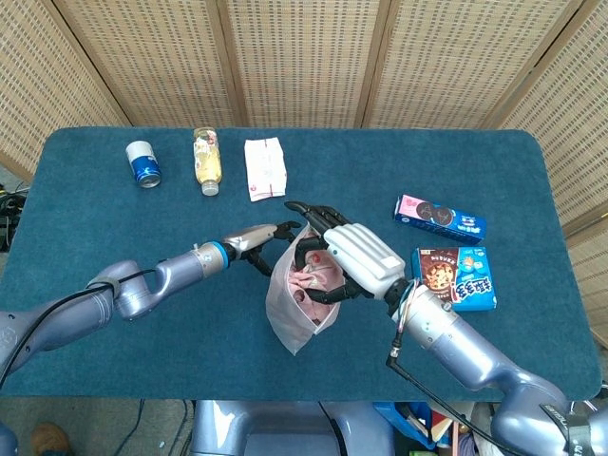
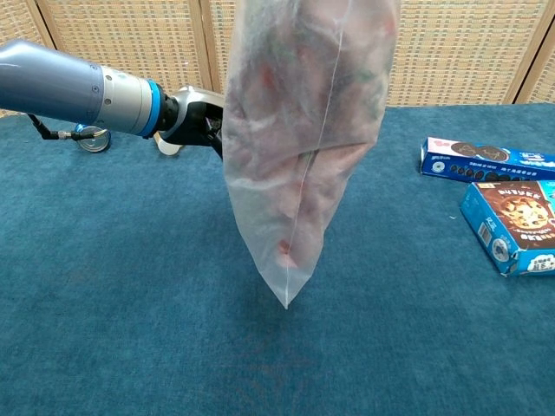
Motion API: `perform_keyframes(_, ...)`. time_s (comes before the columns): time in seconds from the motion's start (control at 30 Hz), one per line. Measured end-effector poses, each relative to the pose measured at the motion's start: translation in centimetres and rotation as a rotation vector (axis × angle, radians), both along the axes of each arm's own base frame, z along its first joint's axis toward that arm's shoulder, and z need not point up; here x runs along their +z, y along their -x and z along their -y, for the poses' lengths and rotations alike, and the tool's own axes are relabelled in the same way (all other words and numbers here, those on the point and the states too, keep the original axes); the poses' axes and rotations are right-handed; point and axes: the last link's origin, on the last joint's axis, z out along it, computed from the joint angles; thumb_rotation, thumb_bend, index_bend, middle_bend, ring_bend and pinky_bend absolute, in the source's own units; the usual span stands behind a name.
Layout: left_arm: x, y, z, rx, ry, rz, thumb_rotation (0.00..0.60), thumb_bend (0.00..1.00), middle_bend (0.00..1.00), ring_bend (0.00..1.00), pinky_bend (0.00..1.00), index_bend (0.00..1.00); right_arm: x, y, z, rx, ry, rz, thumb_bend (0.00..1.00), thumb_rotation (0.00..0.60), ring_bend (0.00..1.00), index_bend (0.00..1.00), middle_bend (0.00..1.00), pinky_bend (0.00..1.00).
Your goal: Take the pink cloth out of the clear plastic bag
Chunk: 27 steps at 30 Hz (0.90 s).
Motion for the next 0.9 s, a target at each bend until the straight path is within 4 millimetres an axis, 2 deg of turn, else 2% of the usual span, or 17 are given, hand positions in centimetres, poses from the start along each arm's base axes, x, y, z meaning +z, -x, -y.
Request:
perform_keyframes(0.27, -0.34, 0.05, 0.01, -0.007, 0.010, -0.012, 0.600, 0.37, 0.00, 0.00, 0.00, 0.49, 0.01, -0.02, 0.02, -0.002, -0.001, 0.002, 0.71, 0.600, 0.00, 0.73, 0.00, 0.00)
perform_keyframes(0.5, -0.52, -0.16, 0.09, -0.009, 0.016, -0.004, 0.600, 0.39, 0.00, 0.00, 0.00, 0.50, 0.10, -0.04, 0.02, -0.002, 0.000, 0.002, 0.72, 0.600, 0.00, 0.73, 0.00, 0.00)
perform_keyframes(0.6, -0.54, -0.24, 0.12, -0.011, 0.018, -0.003, 0.600, 0.43, 0.00, 0.00, 0.00, 0.51, 0.08, -0.01, 0.06, -0.003, -0.001, 0.002, 0.72, 0.600, 0.00, 0.73, 0.00, 0.00)
perform_keyframes(0.77, -0.52, -0.23, 0.17, -0.014, 0.020, -0.005, 0.600, 0.46, 0.00, 0.00, 0.00, 0.59, 0.05, -0.03, 0.03, -0.001, -0.002, 0.003, 0.72, 0.600, 0.00, 0.73, 0.00, 0.00)
perform_keyframes(0.9, -0.49, -0.25, 0.15, -0.013, 0.019, -0.002, 0.600, 0.46, 0.00, 0.00, 0.00, 0.59, 0.03, -0.04, 0.02, -0.001, -0.002, 0.003, 0.72, 0.600, 0.00, 0.73, 0.00, 0.00)
